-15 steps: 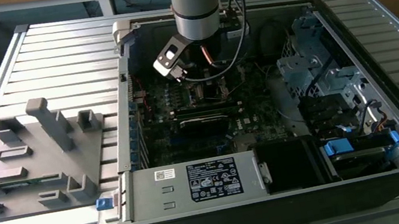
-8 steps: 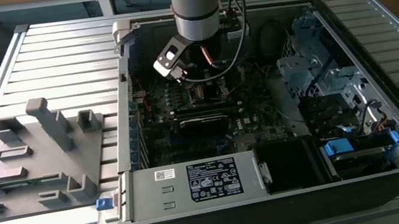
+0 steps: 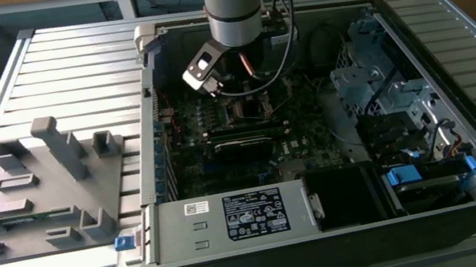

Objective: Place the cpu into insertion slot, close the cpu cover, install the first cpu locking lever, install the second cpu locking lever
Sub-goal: 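Place the cpu into insertion slot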

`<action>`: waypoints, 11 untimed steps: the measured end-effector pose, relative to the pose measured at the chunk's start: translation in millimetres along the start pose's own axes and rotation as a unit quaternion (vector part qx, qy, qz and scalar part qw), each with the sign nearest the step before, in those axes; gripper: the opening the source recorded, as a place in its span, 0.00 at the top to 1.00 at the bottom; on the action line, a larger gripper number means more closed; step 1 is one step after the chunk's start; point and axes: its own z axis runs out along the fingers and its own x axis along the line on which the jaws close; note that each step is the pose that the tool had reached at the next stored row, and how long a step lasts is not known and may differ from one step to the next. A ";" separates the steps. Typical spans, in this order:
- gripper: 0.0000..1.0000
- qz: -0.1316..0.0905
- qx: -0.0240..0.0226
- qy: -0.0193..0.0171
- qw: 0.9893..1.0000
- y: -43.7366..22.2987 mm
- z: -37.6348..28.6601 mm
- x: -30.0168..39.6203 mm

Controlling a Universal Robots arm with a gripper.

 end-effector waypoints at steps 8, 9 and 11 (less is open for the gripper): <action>0.39 0.000 0.000 0.000 1.000 0.8 -9.1 0.2; 0.39 0.000 0.000 0.000 1.000 0.9 -9.1 0.2; 0.39 0.000 0.000 0.000 1.000 1.0 -10.9 0.2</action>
